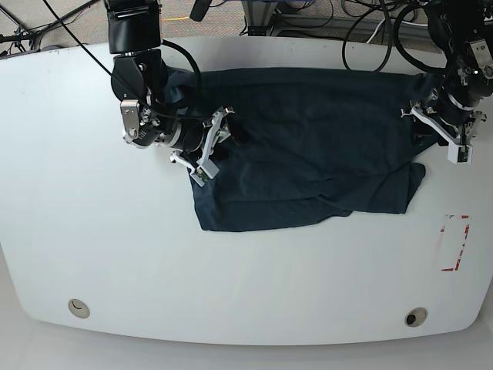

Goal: Fold the T-shirt properly

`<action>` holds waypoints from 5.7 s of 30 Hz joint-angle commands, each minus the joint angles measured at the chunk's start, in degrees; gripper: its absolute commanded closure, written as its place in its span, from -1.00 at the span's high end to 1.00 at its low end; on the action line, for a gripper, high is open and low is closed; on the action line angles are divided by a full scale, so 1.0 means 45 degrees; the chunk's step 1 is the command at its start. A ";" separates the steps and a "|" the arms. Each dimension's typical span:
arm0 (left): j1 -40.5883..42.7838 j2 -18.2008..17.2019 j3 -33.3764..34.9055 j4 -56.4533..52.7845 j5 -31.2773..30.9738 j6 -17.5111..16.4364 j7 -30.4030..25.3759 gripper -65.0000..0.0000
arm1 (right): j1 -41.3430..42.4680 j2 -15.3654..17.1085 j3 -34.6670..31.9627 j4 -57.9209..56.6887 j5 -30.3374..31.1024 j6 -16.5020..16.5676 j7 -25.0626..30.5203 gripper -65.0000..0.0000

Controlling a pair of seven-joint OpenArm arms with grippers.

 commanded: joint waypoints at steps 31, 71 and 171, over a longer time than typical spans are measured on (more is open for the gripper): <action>-0.0085 -0.0151 -0.0087 0.0185 -0.0088 0.0001 -0.0253 0.06 | -0.0889 -0.0047 -0.0456 0.2049 0.0285 0.0124 0.0113 0.06; -0.2390 -0.0131 -0.0185 -0.0167 -0.0068 0.0059 -0.0194 0.12 | -0.0752 -0.0027 -0.0456 0.2556 0.0148 0.0124 -0.0336 -1.00; -0.7958 -0.1792 -0.0068 -0.3331 0.2276 0.0079 -0.2167 -1.00 | 0.5558 0.1965 0.2806 0.1912 0.0167 0.0124 -0.1547 -1.00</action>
